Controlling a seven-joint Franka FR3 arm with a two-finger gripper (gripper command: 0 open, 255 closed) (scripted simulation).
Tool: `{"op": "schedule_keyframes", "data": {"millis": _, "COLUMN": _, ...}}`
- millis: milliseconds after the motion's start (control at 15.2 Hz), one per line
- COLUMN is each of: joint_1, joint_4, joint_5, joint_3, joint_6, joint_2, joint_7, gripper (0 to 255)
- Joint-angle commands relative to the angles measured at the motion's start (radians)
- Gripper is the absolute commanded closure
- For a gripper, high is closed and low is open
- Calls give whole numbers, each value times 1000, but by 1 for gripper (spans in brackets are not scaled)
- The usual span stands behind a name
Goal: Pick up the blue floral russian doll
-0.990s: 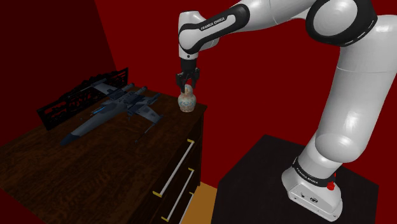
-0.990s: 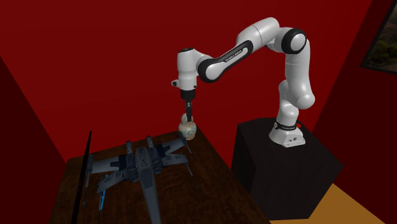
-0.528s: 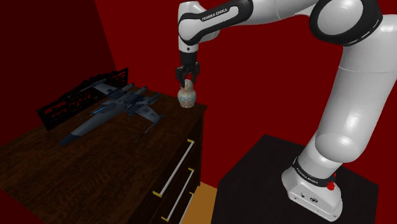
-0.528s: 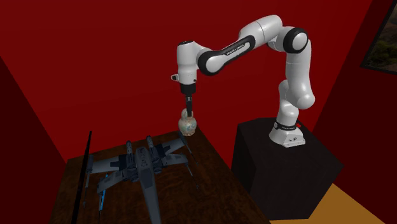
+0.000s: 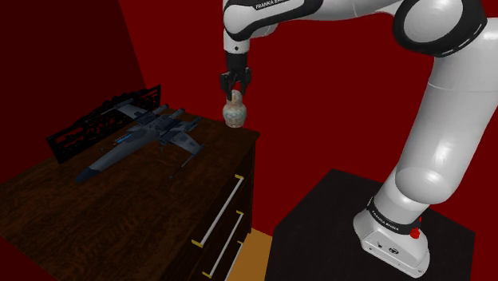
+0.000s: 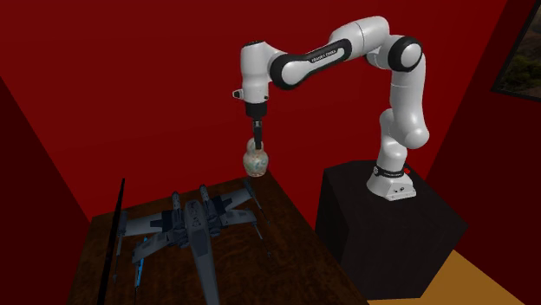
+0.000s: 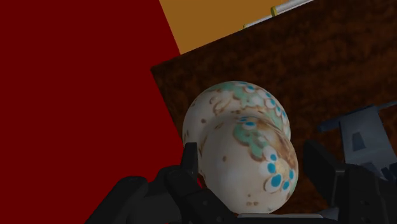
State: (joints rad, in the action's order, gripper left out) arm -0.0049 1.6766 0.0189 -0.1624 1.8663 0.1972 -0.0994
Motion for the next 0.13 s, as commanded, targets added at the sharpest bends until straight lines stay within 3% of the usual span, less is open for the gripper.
{"op": "schedule_keyframes", "data": {"millis": 0, "joint_1": 1, "joint_4": -22, "joint_5": -1, "joint_3": 0, "joint_6": -18, "joint_2": 3, "joint_7": -1, "gripper": 255}}
{"op": "schedule_keyframes", "data": {"millis": 66, "joint_1": 1, "joint_4": -22, "joint_5": -1, "joint_3": 0, "joint_6": -18, "joint_2": 3, "joint_7": -1, "gripper": 255}}
